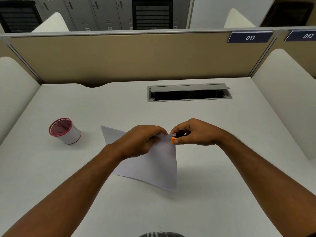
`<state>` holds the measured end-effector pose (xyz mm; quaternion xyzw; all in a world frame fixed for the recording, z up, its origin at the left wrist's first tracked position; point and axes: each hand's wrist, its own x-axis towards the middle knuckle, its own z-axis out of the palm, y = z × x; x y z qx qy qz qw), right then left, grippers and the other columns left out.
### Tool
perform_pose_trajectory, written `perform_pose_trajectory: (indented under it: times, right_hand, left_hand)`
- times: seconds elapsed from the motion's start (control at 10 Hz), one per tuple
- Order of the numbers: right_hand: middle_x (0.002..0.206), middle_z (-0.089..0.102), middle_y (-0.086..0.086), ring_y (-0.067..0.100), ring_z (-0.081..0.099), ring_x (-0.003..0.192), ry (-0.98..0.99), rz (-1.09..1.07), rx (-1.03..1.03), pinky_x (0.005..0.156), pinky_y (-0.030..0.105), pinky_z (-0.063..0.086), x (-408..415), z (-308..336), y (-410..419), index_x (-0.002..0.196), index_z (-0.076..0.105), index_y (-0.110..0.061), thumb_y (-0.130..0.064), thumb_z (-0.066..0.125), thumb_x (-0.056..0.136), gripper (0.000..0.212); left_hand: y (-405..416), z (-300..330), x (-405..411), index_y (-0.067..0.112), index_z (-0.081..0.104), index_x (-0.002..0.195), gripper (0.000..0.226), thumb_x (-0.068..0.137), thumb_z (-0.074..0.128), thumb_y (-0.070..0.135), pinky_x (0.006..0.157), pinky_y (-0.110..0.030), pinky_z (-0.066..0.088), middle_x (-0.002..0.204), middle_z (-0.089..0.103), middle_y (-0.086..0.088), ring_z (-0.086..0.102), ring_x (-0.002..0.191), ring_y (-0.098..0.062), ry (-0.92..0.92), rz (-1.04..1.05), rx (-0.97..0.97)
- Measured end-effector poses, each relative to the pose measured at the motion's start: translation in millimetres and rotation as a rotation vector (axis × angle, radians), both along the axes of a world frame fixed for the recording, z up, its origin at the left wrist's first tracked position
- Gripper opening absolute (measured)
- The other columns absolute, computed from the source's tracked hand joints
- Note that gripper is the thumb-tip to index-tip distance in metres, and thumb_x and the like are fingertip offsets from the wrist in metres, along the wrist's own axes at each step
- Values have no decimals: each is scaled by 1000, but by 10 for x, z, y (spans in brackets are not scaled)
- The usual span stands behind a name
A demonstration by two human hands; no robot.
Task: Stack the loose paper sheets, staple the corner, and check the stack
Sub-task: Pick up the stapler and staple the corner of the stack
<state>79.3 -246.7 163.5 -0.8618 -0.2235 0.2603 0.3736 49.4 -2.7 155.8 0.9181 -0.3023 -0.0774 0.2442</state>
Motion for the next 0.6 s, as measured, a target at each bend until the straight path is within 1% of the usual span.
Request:
perform_pose_trajectory:
  times: [0.3,0.4,0.6]
  right_hand:
    - [100,74,-10,11,67,94,6,0,-2,87,29,57,-4,6,10,111,73,-23,-36,71,86,28]
    - [101,74,-9,12,68,94,3,-2,2,87,29,57,-3,14,13,111,73,-22,-36,71,87,28]
    - [102,75,-7,11,68,93,-6,3,-1,86,28,56,-2,37,16,112,73,-20,-33,71,87,28]
  left_hand:
    - [7,-3,13,22,60,126,29,98,55,16,88,-21,49,122,68,3,63,104,-15,9,9,1]
    - [6,-2,14,22,61,125,28,98,55,16,86,-17,47,121,68,3,63,104,-14,3,6,-1]
    - [0,6,16,22,61,125,28,98,55,16,90,-25,52,121,69,2,64,104,-16,0,0,3]
